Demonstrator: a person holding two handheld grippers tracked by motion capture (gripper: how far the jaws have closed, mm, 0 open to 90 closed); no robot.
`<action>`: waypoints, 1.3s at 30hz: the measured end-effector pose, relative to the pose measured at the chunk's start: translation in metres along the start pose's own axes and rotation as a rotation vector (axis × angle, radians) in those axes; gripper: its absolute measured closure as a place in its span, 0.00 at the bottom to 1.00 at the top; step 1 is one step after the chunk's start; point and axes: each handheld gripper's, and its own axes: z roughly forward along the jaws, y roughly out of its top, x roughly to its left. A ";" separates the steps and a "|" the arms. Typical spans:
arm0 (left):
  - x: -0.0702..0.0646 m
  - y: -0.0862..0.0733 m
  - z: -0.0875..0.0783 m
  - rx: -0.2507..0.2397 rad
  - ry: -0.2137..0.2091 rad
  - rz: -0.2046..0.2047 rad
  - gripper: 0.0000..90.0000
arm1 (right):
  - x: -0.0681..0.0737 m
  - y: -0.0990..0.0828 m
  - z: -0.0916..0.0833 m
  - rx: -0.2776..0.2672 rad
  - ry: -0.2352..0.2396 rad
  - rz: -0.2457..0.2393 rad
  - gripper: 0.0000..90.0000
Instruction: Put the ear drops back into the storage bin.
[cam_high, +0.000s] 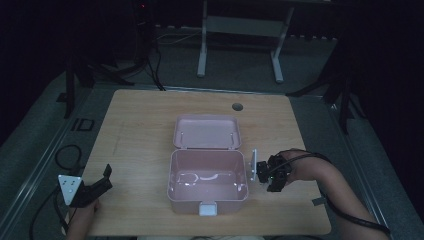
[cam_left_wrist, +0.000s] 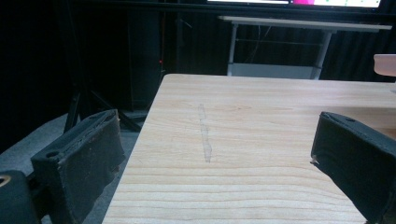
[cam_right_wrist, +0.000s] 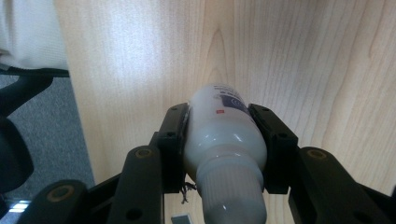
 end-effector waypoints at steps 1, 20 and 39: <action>0.000 0.000 0.000 0.000 0.000 -0.001 0.03 | 0.001 0.000 -0.003 0.002 0.000 -0.001 0.66; 0.000 0.000 0.000 0.001 -0.006 -0.003 0.03 | 0.004 0.005 -0.055 0.025 -0.025 0.018 0.66; 0.001 0.000 0.000 0.002 -0.007 -0.005 0.03 | -0.001 0.028 -0.081 0.013 -0.054 0.004 0.66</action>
